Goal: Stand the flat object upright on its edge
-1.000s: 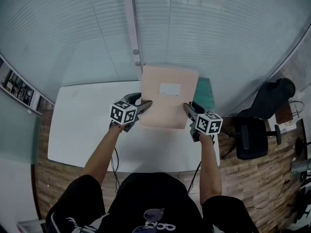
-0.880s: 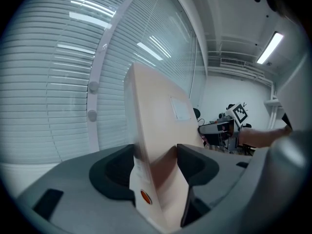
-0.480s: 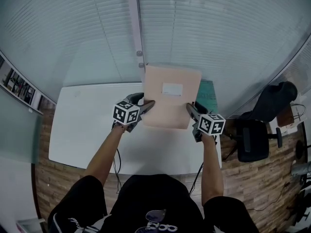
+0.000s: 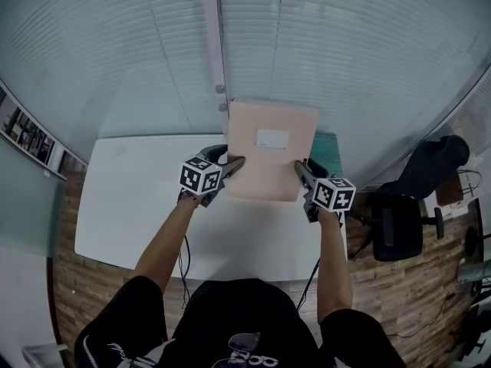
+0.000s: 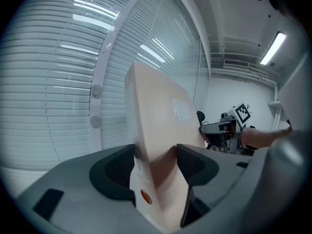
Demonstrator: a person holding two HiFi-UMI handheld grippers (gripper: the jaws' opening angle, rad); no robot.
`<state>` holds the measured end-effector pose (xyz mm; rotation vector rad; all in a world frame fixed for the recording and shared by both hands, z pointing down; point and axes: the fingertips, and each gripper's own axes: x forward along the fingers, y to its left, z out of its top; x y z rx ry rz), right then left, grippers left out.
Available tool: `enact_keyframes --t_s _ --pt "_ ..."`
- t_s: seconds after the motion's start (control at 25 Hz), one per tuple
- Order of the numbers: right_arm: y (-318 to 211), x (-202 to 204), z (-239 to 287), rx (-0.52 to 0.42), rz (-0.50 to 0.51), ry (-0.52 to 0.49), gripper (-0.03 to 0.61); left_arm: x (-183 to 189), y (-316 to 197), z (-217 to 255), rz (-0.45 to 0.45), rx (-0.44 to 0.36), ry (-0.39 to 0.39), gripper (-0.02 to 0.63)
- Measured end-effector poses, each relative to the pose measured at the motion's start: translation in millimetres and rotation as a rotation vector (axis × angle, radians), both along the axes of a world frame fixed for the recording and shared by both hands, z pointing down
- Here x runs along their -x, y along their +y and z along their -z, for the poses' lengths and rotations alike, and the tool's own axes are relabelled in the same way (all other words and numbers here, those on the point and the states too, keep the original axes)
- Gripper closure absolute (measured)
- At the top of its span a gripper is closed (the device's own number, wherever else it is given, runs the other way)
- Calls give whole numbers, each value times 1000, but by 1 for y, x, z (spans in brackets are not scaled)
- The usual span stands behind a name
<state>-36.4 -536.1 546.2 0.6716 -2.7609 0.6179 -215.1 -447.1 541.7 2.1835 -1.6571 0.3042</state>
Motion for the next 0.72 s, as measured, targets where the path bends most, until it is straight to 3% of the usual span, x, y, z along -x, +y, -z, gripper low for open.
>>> enact_keyframes --t_s 0.72 --pt "-52 31 12 -24 -1 -7 383 27 -44 6 61 -17 -4 324"
